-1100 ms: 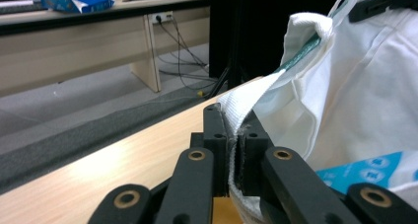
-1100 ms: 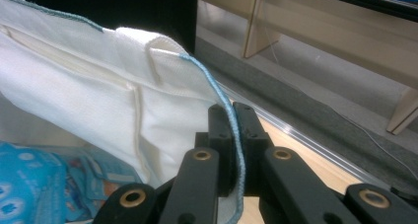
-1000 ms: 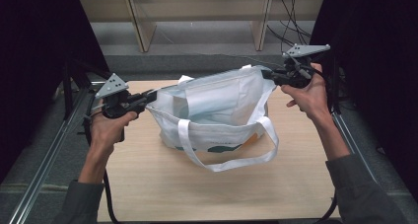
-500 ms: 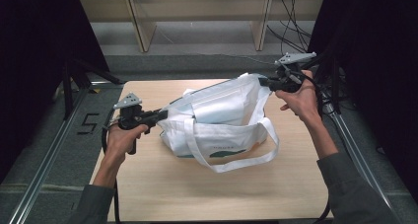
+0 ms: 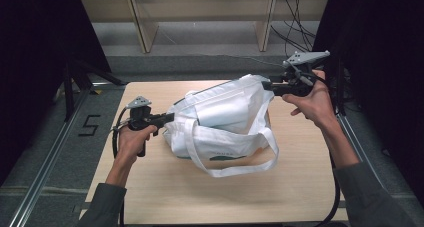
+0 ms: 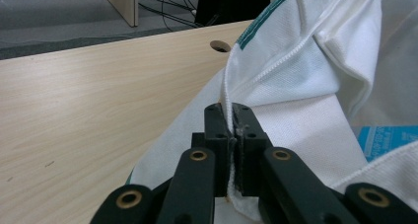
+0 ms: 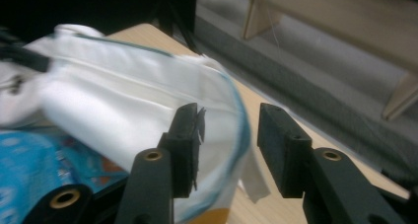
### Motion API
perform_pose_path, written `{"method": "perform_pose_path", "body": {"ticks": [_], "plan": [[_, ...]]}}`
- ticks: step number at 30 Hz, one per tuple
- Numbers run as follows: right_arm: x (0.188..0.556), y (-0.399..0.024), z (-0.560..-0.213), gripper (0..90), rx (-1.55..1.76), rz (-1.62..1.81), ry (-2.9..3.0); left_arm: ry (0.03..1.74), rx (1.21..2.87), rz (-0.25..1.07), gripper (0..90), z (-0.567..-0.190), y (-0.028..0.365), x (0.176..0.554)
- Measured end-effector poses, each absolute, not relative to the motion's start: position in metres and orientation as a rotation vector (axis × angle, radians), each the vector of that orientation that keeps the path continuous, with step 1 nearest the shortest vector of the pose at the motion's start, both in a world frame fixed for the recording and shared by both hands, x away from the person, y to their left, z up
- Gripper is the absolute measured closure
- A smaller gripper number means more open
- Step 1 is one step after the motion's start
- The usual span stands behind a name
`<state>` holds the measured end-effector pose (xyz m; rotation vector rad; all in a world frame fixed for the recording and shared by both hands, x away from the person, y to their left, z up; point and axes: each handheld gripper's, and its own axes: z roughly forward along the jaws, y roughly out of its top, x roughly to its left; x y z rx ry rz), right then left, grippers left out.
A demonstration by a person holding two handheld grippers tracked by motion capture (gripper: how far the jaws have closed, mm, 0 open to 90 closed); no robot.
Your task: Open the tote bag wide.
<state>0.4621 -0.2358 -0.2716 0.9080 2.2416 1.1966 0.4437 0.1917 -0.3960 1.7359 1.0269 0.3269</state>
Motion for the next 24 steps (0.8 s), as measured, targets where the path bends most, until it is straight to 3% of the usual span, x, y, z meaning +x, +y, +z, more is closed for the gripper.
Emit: {"method": "perform_pose_path", "body": {"ticks": [7, 14, 15, 19, 20, 24], "plan": [[0.372, -0.212, -0.264, 50.6, 0.567, 1.405, 2.444, 1.051, 1.739, 0.312, 86.2, -0.394, 0.192, 0.446], [0.352, -0.181, -0.297, 49.0, 0.514, 1.33, 2.616, 1.048, 1.739, 0.32, 86.0, -0.393, 0.192, 0.446], [0.353, -0.179, -0.302, 51.7, 0.508, 1.293, 2.628, 1.05, 1.732, 0.317, 86.0, -0.393, 0.192, 0.446], [0.361, -0.175, -0.313, 83.2, 0.44, 1.193, 2.694, 1.044, 1.729, 0.314, 85.3, -0.392, 0.193, 0.445], [0.362, -0.175, -0.313, 87.2, 0.432, 1.193, 2.695, 1.044, 1.717, 0.313, 84.8, -0.392, 0.194, 0.445], [0.362, -0.177, -0.303, 88.5, 0.405, 1.228, 2.656, 1.048, 1.674, 0.303, 76.5, -0.39, 0.2, 0.441]]}}
